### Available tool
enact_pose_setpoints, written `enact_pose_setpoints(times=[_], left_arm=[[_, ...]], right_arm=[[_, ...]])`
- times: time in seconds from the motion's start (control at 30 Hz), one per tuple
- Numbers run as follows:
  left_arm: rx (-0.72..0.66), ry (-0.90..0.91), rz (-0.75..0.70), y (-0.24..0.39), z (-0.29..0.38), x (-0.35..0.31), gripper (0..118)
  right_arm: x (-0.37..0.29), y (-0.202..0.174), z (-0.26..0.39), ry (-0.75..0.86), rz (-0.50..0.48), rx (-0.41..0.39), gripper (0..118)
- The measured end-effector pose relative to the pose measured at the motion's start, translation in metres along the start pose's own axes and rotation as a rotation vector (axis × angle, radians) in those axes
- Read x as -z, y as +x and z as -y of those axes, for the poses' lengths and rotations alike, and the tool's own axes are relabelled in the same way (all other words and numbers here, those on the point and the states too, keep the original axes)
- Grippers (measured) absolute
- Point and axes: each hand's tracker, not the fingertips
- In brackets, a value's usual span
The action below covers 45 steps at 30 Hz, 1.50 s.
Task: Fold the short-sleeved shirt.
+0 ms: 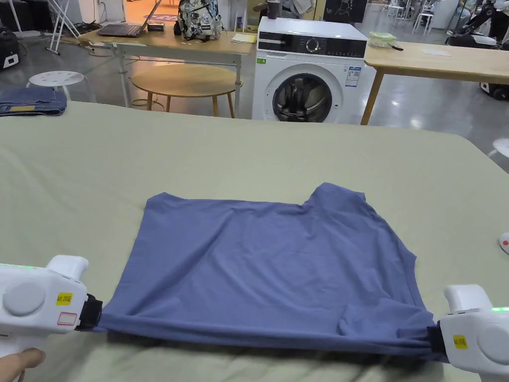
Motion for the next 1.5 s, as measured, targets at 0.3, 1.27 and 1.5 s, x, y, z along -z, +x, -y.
enact_pose_setpoints(times=[0.3, 1.27, 1.5], left_arm=[[-0.010, -0.108, -0.024, 0.005, 0.018, 0.039, 3], [-0.074, 0.624, 0.030, 0.064, -0.057, -0.052, 0], [-0.032, 0.671, -0.018, 0.071, -0.061, -0.054, 0]], right_arm=[[0.043, 0.004, 0.023, -0.129, -0.039, 0.044, 4], [-0.045, -0.079, -0.060, 0.732, -0.022, 0.164, 0], [-0.051, -0.095, -0.065, 0.768, -0.024, 0.173, 0]])
